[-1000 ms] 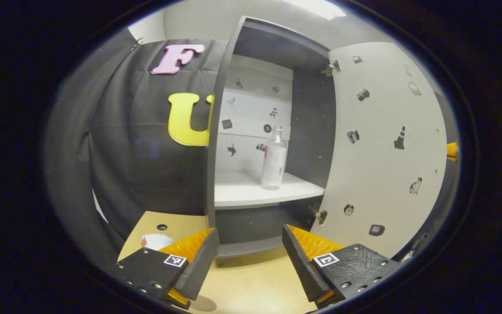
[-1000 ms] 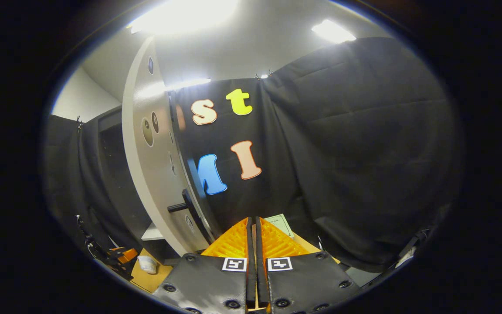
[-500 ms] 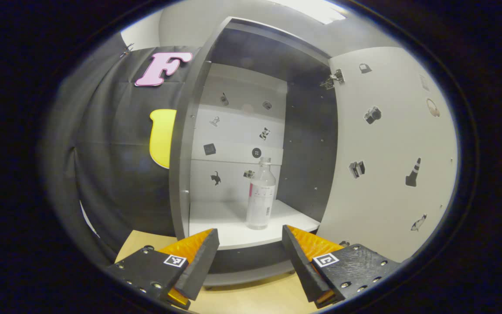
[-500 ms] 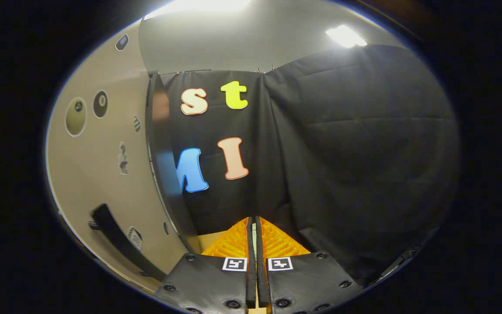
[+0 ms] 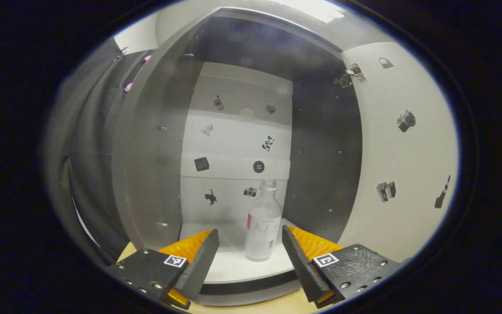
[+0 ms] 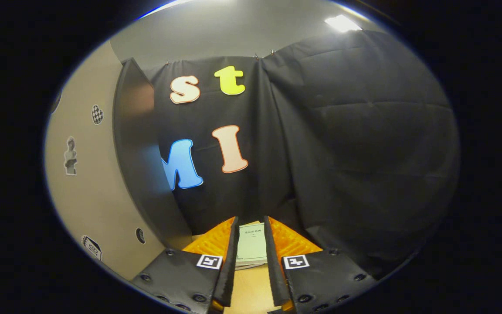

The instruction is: Open the cabinet door with the right hand, grasp the bottle in the cabinet with the left hand and place it on the coaster, then close the cabinet door with the right hand.

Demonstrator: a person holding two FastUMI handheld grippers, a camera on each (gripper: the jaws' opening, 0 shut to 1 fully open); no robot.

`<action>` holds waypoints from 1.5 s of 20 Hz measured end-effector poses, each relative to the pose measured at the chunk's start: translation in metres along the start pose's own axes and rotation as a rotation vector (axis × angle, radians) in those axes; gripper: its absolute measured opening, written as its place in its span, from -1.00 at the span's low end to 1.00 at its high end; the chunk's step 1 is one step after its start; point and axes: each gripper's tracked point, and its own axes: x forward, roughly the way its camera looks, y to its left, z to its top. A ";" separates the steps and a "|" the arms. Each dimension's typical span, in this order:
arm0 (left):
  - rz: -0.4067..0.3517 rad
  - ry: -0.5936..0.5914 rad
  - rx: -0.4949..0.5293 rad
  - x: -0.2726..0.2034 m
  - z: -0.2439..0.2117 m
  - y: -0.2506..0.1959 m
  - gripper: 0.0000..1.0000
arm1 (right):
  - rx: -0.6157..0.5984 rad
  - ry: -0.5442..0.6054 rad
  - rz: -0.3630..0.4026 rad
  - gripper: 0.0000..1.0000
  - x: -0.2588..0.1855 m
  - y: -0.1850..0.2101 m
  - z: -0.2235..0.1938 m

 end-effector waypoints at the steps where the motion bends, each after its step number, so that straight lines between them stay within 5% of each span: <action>1: -0.007 0.000 0.004 0.008 -0.001 -0.003 0.75 | 0.007 -0.002 0.006 0.02 0.005 0.001 0.000; 6: -0.030 0.005 0.023 0.053 -0.010 -0.020 0.78 | -0.001 0.036 -0.064 0.87 0.025 -0.023 -0.009; 19: -0.032 0.029 0.022 0.129 -0.039 -0.030 0.76 | -0.043 0.110 -0.177 0.96 0.049 -0.057 -0.037; 24: -0.033 0.016 0.043 0.130 -0.034 -0.029 0.78 | -0.033 0.122 -0.164 0.96 0.051 -0.054 -0.044; 26: -0.031 0.013 0.057 0.130 -0.033 -0.029 0.48 | -0.025 0.125 -0.160 0.96 0.053 -0.054 -0.047; 30: -0.031 0.005 0.060 0.125 -0.030 -0.031 0.41 | -0.025 0.126 -0.149 0.96 0.053 -0.053 -0.050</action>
